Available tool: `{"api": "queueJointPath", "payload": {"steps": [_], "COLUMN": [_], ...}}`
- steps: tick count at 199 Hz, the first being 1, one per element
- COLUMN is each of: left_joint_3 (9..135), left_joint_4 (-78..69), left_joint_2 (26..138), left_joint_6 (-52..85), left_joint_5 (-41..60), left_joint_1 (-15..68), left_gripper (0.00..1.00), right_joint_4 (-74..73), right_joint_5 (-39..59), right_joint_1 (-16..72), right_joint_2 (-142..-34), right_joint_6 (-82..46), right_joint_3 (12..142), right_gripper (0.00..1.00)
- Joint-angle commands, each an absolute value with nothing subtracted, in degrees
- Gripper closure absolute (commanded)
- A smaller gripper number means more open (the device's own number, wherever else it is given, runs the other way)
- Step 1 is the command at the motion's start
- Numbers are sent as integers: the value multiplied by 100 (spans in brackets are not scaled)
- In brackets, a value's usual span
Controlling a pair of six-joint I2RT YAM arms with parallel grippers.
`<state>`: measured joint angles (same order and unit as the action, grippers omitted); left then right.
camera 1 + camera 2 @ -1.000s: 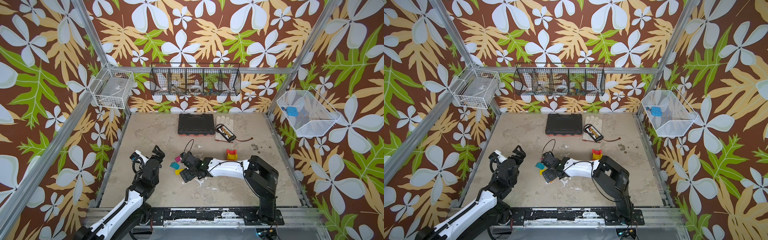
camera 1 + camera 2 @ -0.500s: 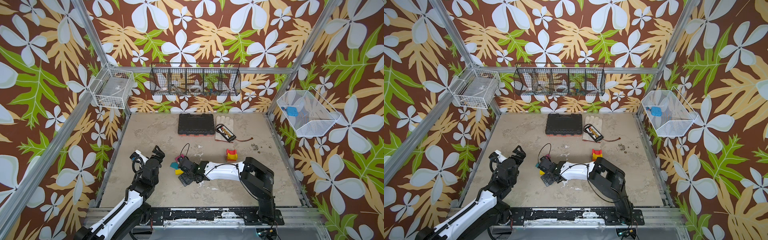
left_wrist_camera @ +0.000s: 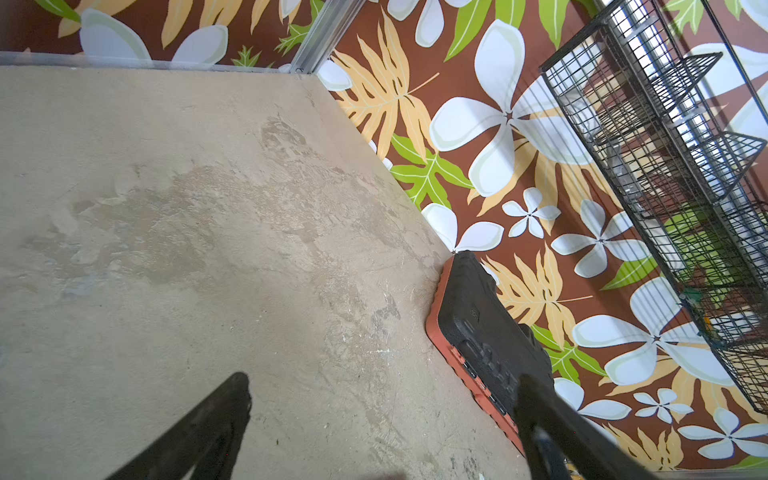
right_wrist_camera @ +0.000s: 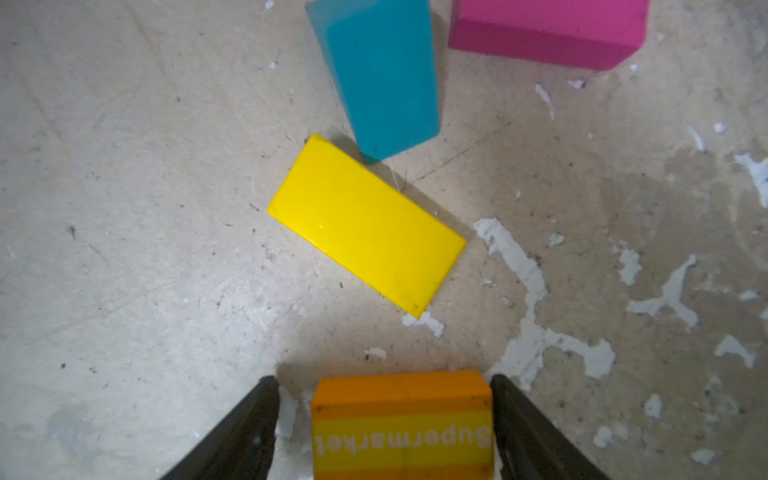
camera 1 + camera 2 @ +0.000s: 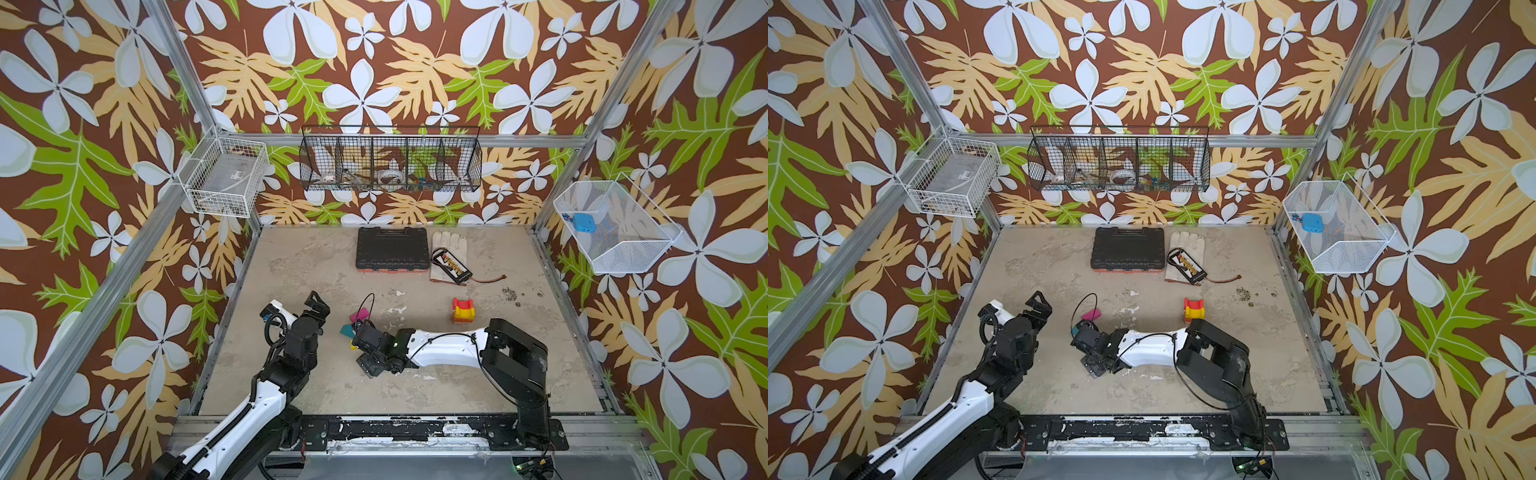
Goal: Build the wood block tower
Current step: 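Lower the right gripper onto the orange Supermarket block and close on it, then carry the orange Supermarket block with the right gripper over the stack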
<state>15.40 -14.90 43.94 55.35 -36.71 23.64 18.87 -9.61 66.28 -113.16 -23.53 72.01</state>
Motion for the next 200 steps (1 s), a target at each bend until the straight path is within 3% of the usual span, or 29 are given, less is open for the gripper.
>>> {"api": "queueJointPath", "payload": {"steps": [1, 58, 110, 200], "left_joint_3": [1538, 1539, 1523, 1478], "left_joint_4": [-1564, -1591, -1635, -1705], "left_joint_2": [4395, 4422, 4438, 4421], "left_joint_6": [5563, 5563, 5555, 5563], "left_joint_5": [-3665, -3634, -3622, -3603], "left_joint_1": [2355, 2355, 2356, 2357], "left_gripper": [0, 0, 0, 0], "right_joint_4": [2126, 2133, 2197, 2237], "right_joint_5": [-1207, -1196, -1169, -1411], "right_joint_1": [6680, 6698, 6703, 6693], "right_joint_2": [-11329, -11307, -11347, -10540], "right_joint_6": [-2312, -2369, -2432, -3015], "right_joint_3": [7199, 7073, 7086, 6812], "right_gripper": [21, 26, 45, 54]}}
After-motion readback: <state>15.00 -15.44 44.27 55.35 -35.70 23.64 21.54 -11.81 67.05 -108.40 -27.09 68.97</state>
